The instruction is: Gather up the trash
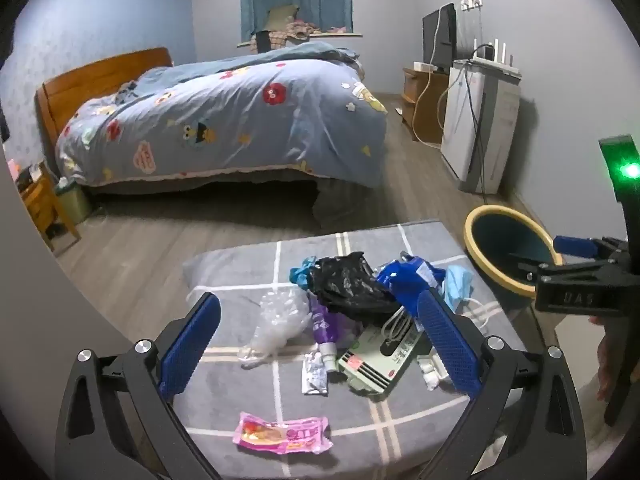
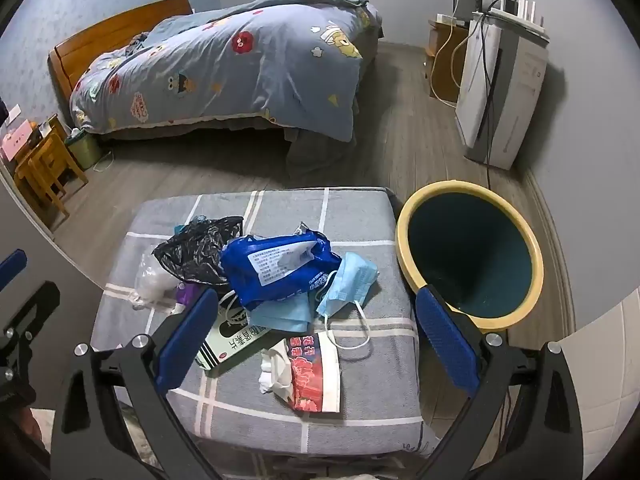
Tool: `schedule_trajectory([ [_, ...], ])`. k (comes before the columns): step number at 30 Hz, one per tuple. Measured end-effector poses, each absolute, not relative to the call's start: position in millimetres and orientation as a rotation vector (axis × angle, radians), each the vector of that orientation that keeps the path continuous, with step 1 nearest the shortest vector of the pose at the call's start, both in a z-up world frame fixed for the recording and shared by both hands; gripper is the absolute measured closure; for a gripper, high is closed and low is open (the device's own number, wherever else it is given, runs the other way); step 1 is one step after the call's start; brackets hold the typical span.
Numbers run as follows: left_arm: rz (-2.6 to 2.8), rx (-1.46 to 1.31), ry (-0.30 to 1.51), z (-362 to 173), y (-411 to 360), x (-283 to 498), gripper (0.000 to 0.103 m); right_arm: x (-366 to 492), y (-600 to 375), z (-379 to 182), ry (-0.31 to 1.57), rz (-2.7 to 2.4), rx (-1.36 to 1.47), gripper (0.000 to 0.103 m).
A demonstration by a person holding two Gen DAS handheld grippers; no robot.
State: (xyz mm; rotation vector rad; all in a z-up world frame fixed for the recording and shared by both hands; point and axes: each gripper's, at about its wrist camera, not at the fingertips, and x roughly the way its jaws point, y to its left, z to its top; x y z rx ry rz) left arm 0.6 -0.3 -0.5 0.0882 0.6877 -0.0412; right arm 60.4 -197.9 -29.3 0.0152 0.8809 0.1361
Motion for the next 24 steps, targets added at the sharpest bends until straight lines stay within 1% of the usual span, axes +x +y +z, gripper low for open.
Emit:
schedule_trajectory([
  [7,-0.044,0.042,0.679,-2,11,4,0.005,62,-195,-31,0.887,0.141,-0.003,0.005],
  [24,-0.036,0.044,0.676,1,13,3,0.005,61,-191,-34,0.892,0.138,-0.013,0.005],
])
